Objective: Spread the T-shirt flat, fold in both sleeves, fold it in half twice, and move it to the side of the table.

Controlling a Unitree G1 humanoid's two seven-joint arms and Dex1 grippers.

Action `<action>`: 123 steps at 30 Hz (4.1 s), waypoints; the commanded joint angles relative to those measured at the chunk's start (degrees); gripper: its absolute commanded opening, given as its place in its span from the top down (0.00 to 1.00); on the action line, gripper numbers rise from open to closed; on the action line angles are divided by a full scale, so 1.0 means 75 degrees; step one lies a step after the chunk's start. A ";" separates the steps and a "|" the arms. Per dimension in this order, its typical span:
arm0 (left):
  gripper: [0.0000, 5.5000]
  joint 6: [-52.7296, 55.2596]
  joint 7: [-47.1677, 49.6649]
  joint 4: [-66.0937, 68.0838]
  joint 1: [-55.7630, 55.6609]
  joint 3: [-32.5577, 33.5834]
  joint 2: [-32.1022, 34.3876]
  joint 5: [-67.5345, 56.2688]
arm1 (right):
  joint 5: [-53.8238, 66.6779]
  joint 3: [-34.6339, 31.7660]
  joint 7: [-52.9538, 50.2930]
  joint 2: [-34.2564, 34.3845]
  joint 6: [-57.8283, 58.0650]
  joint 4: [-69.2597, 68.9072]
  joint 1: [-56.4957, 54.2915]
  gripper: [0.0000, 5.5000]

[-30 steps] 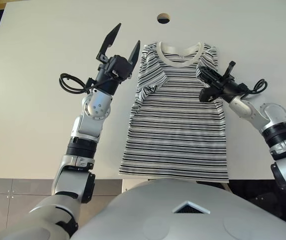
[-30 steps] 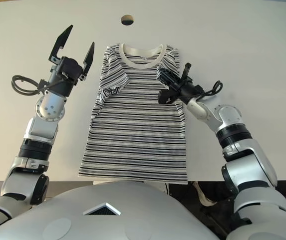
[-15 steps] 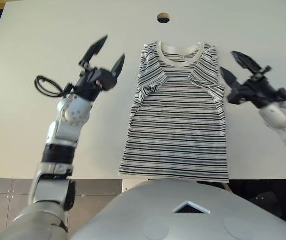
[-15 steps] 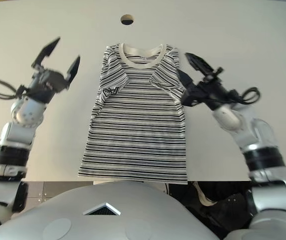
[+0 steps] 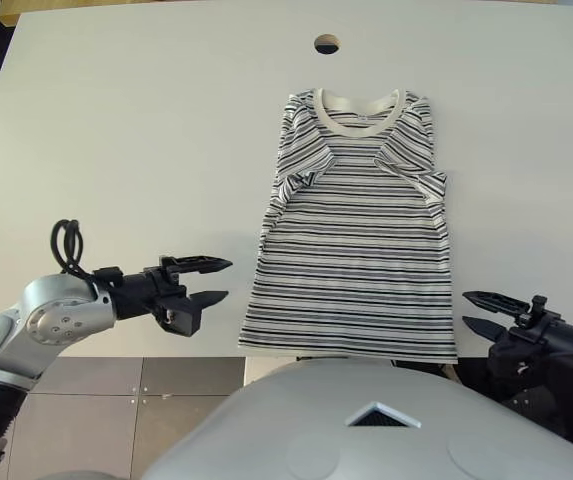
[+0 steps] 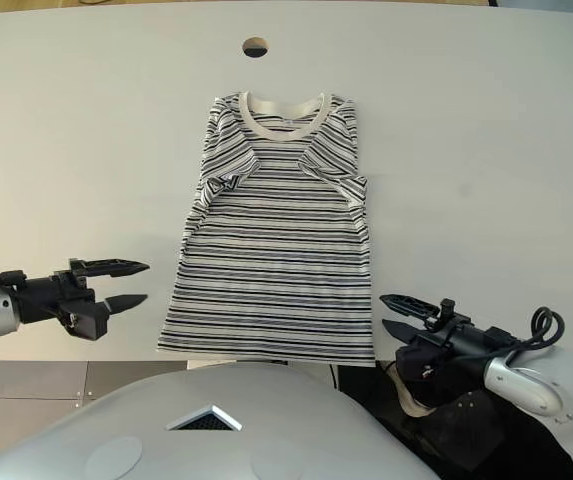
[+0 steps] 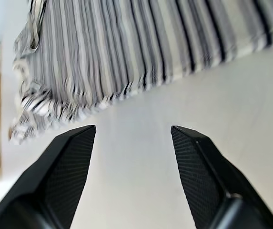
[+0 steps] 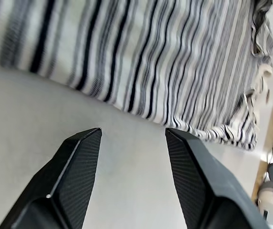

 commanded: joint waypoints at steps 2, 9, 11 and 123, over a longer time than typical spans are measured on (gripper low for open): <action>0.46 0.0038 -0.0806 -0.0378 -0.0348 -0.0665 0.0004 -0.0430 | 0.0068 0.0334 0.0970 -0.0177 0.0005 -0.0371 -0.0126 0.55; 0.46 0.0001 -0.1236 -0.0464 -0.0218 -0.0976 0.0085 -0.0512 | 0.0374 0.0555 0.1881 -0.0324 -0.0051 -0.0648 -0.0593 0.55; 0.46 -0.0031 -0.1069 -0.0309 -0.0243 -0.0703 0.0099 -0.0321 | 0.0386 0.0653 0.2019 -0.0272 -0.0057 -0.0661 -0.0742 0.55; 0.42 0.1628 0.7011 0.5909 -0.5234 0.1594 -0.6274 -0.0912 | 0.0031 0.3377 -0.0421 0.2831 0.1000 0.4918 -0.7135 0.64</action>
